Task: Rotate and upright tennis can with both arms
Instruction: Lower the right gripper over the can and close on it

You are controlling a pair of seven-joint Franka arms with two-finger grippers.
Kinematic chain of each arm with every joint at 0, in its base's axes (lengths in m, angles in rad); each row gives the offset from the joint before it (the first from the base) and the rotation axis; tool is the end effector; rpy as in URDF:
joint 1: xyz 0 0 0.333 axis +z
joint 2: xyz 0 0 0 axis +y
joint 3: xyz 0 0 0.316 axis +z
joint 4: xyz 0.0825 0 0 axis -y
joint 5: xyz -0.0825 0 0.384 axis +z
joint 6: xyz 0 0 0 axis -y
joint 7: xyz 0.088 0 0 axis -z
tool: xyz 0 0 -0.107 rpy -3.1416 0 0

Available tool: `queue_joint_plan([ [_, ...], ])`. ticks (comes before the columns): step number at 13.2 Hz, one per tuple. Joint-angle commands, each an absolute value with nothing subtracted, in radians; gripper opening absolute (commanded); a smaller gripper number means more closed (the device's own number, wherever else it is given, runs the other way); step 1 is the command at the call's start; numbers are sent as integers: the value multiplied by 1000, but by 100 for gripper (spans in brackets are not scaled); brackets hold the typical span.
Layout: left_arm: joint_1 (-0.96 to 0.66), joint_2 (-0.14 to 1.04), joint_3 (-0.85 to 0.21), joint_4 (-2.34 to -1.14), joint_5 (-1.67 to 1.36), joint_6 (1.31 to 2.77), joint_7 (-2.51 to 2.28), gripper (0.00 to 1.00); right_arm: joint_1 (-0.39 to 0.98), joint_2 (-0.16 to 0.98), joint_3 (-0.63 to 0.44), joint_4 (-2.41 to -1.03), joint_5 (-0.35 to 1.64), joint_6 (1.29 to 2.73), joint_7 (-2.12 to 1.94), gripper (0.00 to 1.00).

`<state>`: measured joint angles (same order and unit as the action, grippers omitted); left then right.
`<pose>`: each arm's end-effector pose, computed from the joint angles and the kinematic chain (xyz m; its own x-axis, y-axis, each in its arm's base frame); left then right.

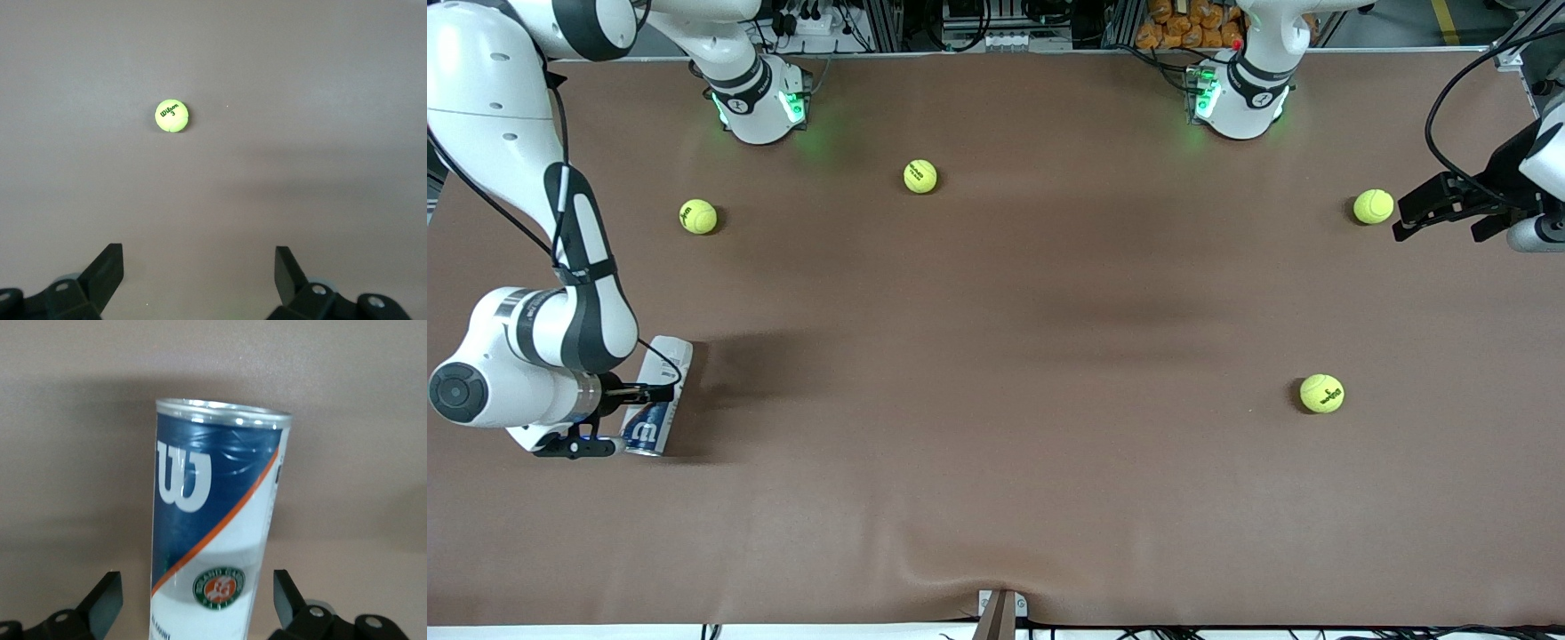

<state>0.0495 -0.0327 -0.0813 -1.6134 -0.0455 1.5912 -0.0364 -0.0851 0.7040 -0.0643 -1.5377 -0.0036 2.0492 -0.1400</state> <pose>0.5456 -0.0229 0.6242 0.9999 0.0055 0.0088 0.0051 -0.9991 0.0432 0.6787 -0.0963 0.2253 0.9809 0.0020 -0.1946 0.0055 -0.9998 0.0174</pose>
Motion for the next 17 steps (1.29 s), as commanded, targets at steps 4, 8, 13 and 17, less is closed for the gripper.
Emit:
queue_joint_plan([
  [4,58,-29,-87,-1605,-55,1580,-21,100,-101,738,-52,-1516,-5,2054,-159,100],
  [8,60,-29,-87,-1605,-55,1580,-21,100,-103,758,-52,-1514,-6,2063,-183,100],
  [13,58,-31,-87,-1605,-54,1580,-21,100,-121,775,-52,-1516,-6,2062,-184,100],
  [17,58,-29,-87,-1605,-55,1580,-21,100,-130,779,-52,-1520,-5,2060,-202,100],
])
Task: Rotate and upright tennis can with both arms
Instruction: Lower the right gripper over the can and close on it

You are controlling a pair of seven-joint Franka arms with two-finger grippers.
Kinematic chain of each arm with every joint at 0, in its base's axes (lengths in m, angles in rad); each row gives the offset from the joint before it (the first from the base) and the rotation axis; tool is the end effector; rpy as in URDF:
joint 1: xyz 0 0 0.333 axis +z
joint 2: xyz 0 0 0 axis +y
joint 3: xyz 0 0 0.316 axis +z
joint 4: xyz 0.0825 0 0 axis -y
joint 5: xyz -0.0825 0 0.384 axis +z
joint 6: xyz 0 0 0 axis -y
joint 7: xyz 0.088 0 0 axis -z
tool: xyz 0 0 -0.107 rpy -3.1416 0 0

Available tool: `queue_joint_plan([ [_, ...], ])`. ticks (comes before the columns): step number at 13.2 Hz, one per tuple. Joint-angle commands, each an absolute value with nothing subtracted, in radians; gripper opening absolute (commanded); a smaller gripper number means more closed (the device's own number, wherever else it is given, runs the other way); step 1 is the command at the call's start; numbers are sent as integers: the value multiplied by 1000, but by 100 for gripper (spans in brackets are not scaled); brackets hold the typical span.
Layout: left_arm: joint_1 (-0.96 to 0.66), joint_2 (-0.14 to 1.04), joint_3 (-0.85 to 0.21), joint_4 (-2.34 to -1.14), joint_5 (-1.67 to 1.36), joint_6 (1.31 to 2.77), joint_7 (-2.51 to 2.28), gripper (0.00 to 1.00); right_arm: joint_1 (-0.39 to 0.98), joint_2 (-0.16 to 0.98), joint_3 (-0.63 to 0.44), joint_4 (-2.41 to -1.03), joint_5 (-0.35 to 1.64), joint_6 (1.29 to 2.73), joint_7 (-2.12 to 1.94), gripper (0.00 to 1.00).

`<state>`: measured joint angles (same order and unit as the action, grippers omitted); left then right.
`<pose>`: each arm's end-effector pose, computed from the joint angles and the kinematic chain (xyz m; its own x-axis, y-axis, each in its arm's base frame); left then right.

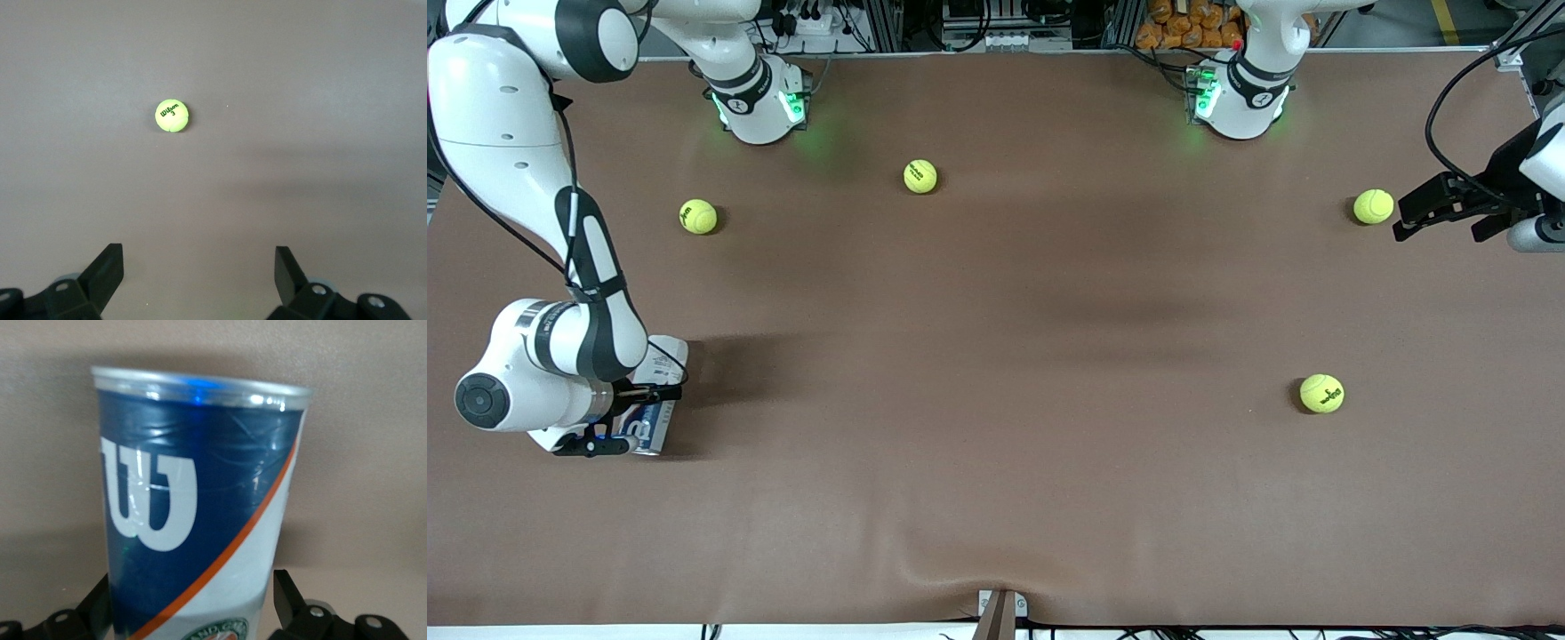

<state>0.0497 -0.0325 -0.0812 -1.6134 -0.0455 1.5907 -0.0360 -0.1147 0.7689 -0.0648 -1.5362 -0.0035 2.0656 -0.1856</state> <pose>0.5456 -0.0227 0.6240 1.0000 0.0054 0.0081 0.0050 -0.9991 0.0432 0.6697 -0.1160 0.1827 0.9704 0.0199 -0.2408 0.0213 -0.9998 0.0033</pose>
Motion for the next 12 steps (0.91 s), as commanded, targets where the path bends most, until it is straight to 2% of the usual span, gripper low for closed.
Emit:
queue_joint_plan([
  [1,58,-29,-87,-1605,-54,1580,-21,100,-130,779,-51,-1520,-5,2060,-202,100],
  [4,60,-31,-87,-1605,-55,1580,-20,100,-132,781,-51,-1520,-2,2065,-202,100],
  [6,60,-31,-87,-1605,-55,1580,-21,100,-130,781,-51,-1520,3,2065,-207,83],
  [12,60,-29,-87,-1606,-55,1580,-21,100,-130,778,-51,-1514,3,2063,-258,83],
])
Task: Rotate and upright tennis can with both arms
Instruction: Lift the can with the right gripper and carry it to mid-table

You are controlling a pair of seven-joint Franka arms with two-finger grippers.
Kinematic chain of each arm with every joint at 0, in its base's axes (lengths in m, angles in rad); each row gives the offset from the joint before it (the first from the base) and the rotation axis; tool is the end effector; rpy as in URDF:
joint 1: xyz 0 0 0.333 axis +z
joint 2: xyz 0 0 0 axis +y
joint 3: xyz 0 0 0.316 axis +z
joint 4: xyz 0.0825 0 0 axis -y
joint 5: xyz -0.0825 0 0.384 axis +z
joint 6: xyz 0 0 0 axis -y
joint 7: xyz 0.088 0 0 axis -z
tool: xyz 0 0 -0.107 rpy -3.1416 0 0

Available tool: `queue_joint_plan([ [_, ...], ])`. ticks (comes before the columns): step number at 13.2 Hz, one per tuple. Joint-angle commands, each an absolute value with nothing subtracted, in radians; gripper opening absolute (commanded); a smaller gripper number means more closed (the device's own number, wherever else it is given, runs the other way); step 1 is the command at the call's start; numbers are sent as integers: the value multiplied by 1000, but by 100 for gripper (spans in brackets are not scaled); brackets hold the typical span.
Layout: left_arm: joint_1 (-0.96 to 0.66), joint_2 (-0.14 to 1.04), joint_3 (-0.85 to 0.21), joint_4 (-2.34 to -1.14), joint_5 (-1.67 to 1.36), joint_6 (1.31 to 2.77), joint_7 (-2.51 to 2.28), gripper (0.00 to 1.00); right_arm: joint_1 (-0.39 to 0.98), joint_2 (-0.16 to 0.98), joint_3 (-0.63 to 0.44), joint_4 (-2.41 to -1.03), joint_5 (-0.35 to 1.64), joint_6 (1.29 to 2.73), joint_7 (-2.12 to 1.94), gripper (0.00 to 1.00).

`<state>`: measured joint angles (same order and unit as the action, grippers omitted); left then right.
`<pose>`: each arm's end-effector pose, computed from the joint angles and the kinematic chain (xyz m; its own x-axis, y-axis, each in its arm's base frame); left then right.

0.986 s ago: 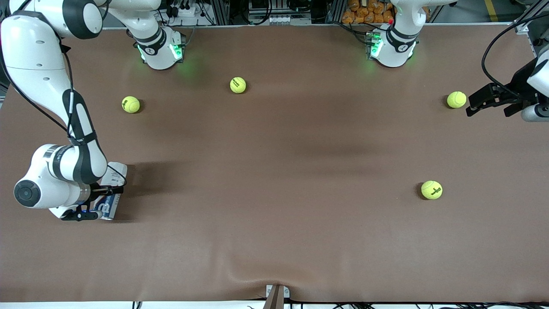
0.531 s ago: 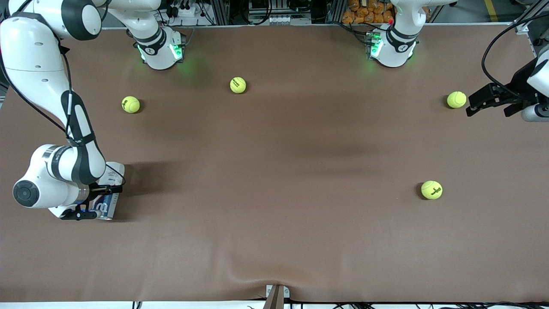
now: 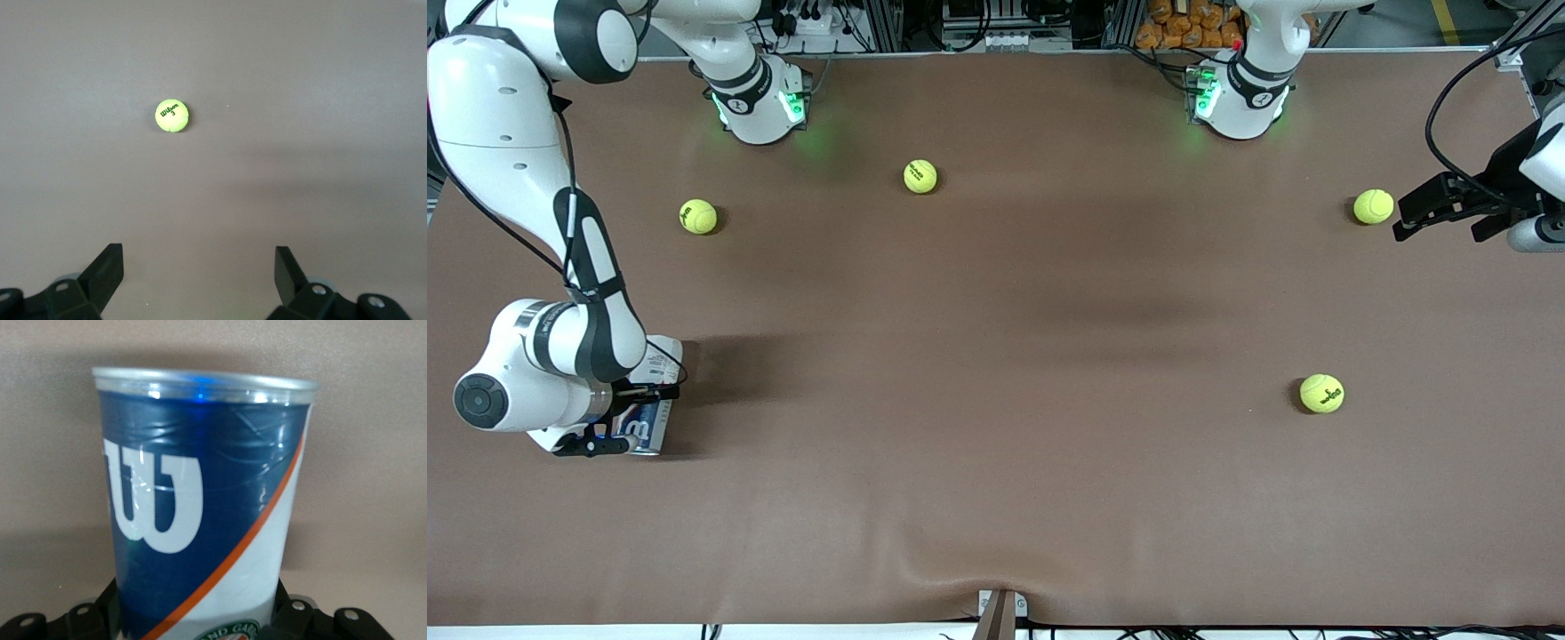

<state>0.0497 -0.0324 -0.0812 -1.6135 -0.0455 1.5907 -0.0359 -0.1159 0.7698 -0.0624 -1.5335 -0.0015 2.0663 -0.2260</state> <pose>0.5457 -0.0227 0.6239 1.0000 0.0053 0.0079 0.0049 -0.9991 0.0432 0.6706 -0.1154 0.1832 0.9695 0.0603 -0.2377 0.0599 -0.9982 -0.0090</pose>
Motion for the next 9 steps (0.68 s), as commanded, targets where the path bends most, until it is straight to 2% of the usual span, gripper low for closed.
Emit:
queue_joint_plan([
  [1,60,-29,-87,-1606,-55,1580,-21,100,-130,776,-51,-1514,3,2063,-258,76],
  [3,60,-29,-87,-1608,-55,1580,-23,100,-127,775,-51,-1514,3,2060,-259,68],
  [5,60,-29,-87,-1608,-55,1580,-23,100,-117,767,-49,-1509,2,2054,-261,68],
  [7,60,-29,-87,-1608,-55,1580,-23,100,-94,712,-23,-1476,-9,2040,-300,71],
  [9,60,-29,-87,-1608,-55,1580,-23,100,-65,658,-15,-1463,0,1914,-305,71],
])
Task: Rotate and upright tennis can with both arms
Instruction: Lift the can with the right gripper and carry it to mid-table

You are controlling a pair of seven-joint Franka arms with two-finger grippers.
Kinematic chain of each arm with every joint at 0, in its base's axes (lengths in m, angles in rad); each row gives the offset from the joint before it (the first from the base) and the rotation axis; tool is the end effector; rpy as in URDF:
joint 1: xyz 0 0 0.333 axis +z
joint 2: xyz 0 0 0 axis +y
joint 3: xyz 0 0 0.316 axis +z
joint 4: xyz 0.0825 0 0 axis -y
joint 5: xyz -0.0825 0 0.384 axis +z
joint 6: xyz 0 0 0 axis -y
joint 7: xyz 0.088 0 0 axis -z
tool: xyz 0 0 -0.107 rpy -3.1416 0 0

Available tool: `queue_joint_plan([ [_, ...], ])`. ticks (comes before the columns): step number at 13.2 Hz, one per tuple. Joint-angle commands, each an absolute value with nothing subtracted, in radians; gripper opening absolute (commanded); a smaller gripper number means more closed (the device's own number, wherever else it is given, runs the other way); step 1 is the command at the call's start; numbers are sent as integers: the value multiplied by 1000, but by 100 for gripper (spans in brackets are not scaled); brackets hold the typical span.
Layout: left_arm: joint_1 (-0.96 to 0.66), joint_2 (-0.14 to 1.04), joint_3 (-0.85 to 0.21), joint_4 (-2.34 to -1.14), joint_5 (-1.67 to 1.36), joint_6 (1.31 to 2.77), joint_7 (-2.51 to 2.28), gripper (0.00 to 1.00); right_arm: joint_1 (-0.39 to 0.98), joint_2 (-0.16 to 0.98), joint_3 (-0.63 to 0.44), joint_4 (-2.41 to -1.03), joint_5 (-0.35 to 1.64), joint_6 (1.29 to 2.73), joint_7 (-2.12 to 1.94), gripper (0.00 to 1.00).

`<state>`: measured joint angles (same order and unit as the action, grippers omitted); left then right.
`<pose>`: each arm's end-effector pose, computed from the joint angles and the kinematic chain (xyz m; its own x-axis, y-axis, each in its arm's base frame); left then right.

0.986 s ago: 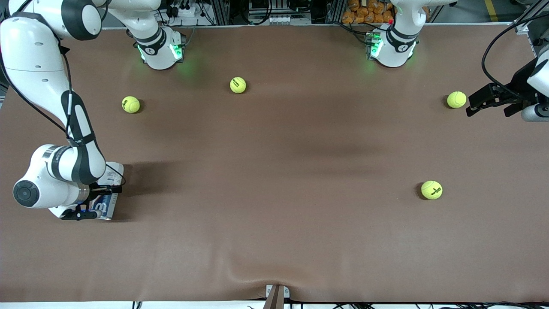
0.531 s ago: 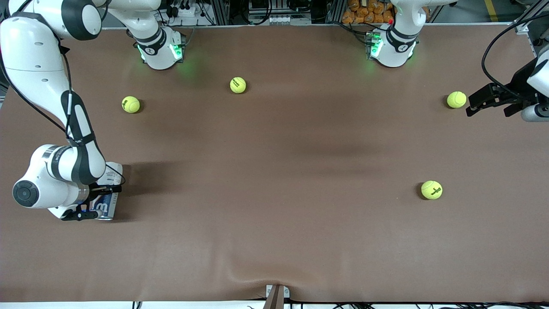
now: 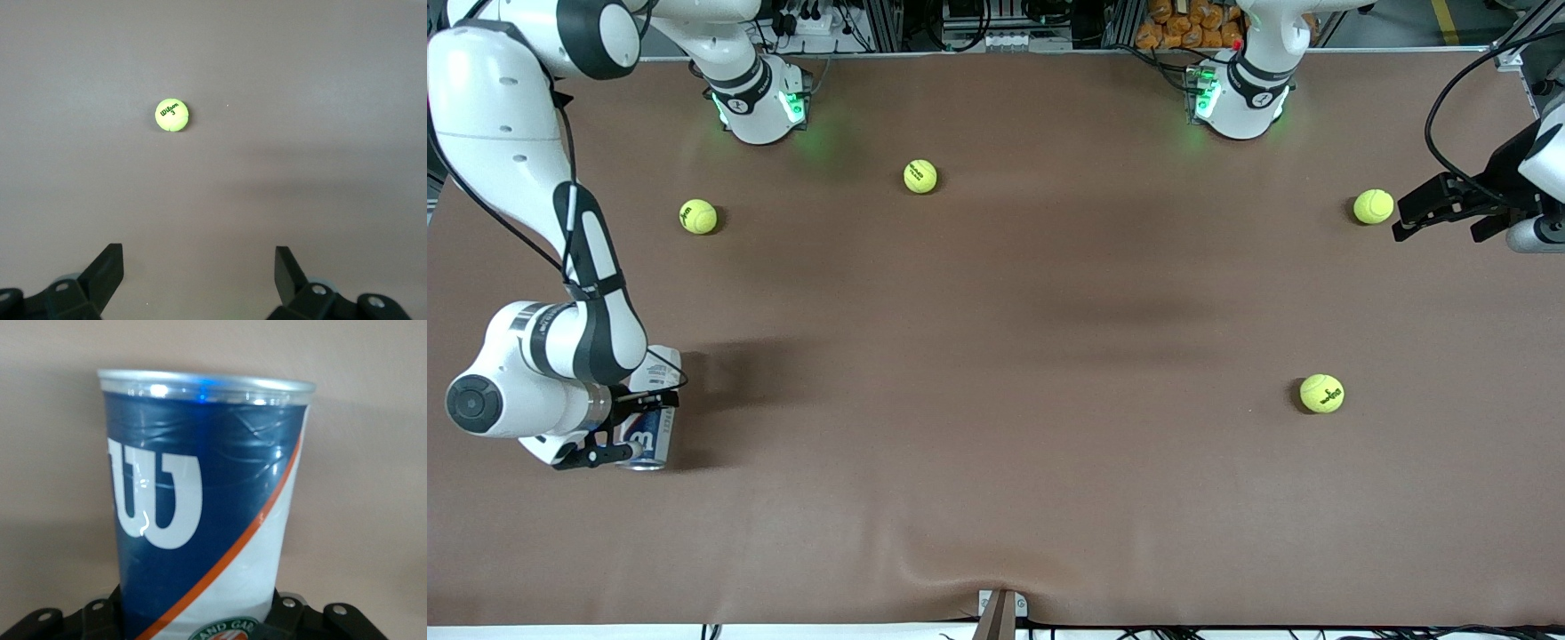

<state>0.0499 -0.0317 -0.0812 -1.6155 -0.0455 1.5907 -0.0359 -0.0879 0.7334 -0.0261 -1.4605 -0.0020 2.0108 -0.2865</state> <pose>0.5458 -0.0226 0.6226 1.0000 0.0055 0.0052 0.0053 -0.9991 0.0431 0.6956 -0.0768 0.2343 0.9675 0.1777 -0.1799 0.1746 -0.9841 -0.0331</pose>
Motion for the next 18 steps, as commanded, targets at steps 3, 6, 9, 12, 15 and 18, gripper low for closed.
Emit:
queue_joint_plan([
  [3,60,-28,-87,-1608,-55,1580,-23,100,-41,608,118,-1451,11,1881,-311,72],
  [6,60,-28,-87,-1608,-57,1580,-23,100,-41,600,317,-1454,9,1827,-327,72],
  [9,58,-22,-87,-1605,-61,1580,-23,100,58,603,408,-1453,-14,1850,-327,72],
  [12,58,-20,-87,-1605,-63,1580,-25,100,220,612,408,-1463,-83,1968,-337,72],
  [15,60,-18,-87,-1605,-63,1580,-23,100,357,643,405,-1463,-198,2066,-331,79],
  [18,60,-11,-87,-1603,-64,1580,-23,100,484,710,403,-1463,-380,2134,-328,79],
])
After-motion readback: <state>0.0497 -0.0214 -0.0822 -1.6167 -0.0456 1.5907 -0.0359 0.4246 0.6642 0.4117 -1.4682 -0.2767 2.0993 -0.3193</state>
